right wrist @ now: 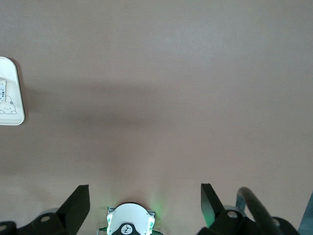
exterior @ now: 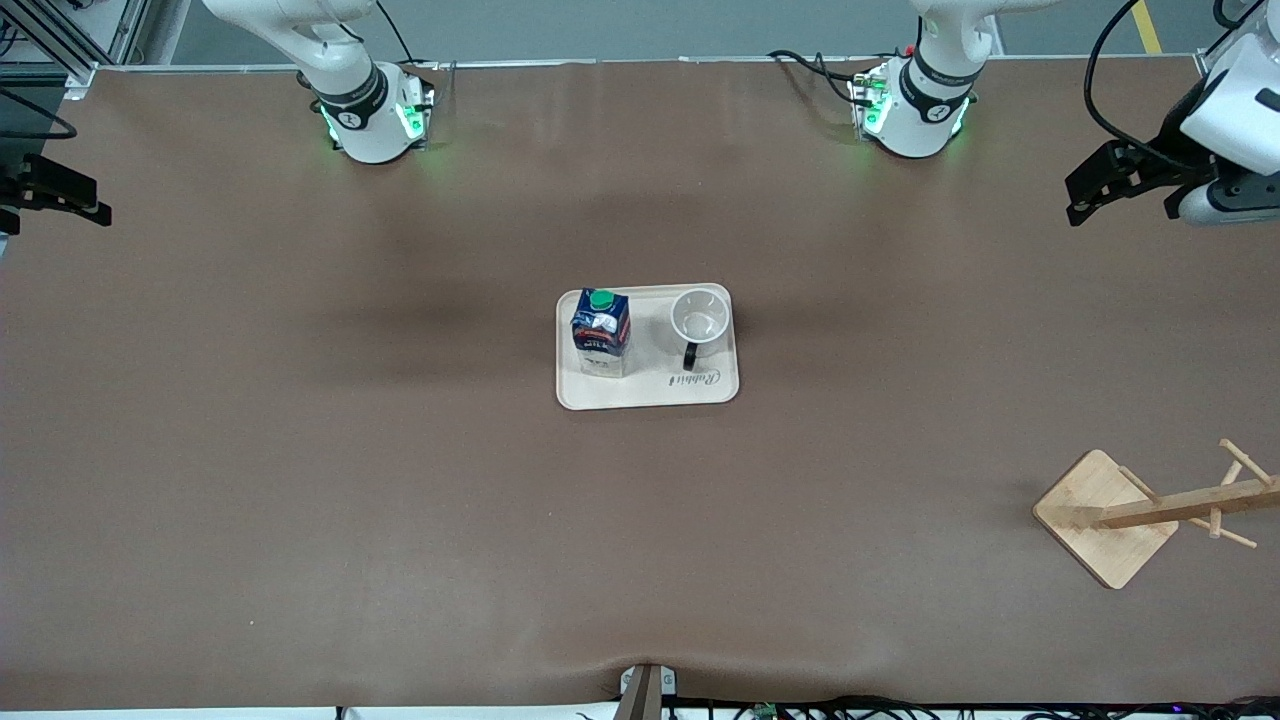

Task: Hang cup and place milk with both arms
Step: 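Reach the left gripper toward the white mug on the tray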

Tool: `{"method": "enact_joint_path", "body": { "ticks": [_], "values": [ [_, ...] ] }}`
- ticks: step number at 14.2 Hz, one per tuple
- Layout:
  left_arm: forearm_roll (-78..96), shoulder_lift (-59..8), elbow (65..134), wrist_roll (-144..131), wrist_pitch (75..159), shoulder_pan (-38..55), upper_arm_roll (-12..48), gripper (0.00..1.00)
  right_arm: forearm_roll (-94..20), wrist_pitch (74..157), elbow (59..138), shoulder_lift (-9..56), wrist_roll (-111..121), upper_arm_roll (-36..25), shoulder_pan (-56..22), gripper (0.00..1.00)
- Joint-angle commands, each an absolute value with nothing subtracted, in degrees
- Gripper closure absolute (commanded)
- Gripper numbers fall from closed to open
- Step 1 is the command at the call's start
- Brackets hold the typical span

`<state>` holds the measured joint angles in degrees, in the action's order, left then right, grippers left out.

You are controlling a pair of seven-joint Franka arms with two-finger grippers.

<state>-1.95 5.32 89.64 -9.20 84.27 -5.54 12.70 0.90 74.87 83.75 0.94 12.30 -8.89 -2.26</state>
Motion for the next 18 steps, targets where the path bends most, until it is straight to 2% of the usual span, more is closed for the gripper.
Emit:
{"method": "enact_joint_path", "body": {
  "ticks": [1,7,9,13,16,18],
  "values": [
    [-1.6,4.7,87.6,-9.6,82.6,-5.8,12.7,0.00,-0.1,74.1,83.6,1.0,13.1,-8.4,-1.2,0.00],
    [-2.0,1.5,85.3,-9.8,82.7,-5.2,12.8,0.00,-0.1,73.5,83.6,1.1,13.0,-8.5,-1.1,0.00],
    [-1.7,0.0,86.8,-9.8,83.0,-4.5,14.4,0.00,-0.1,73.6,83.5,1.1,13.0,-8.5,-1.2,0.00],
    [-1.6,-0.1,94.7,-11.8,90.6,-4.2,22.2,0.00,-0.1,73.9,83.5,1.1,13.0,-8.6,-0.7,0.00],
    [-0.2,-0.6,102.7,-17.6,99.6,-4.0,28.5,0.00,-0.1,74.2,83.4,1.1,13.0,-8.6,-0.6,0.00],
    [0.3,-4.8,104.8,-18.6,104.2,-3.1,32.1,0.00,0.0,74.2,83.4,1.1,13.0,-8.6,-0.5,0.00]
  ]
}}
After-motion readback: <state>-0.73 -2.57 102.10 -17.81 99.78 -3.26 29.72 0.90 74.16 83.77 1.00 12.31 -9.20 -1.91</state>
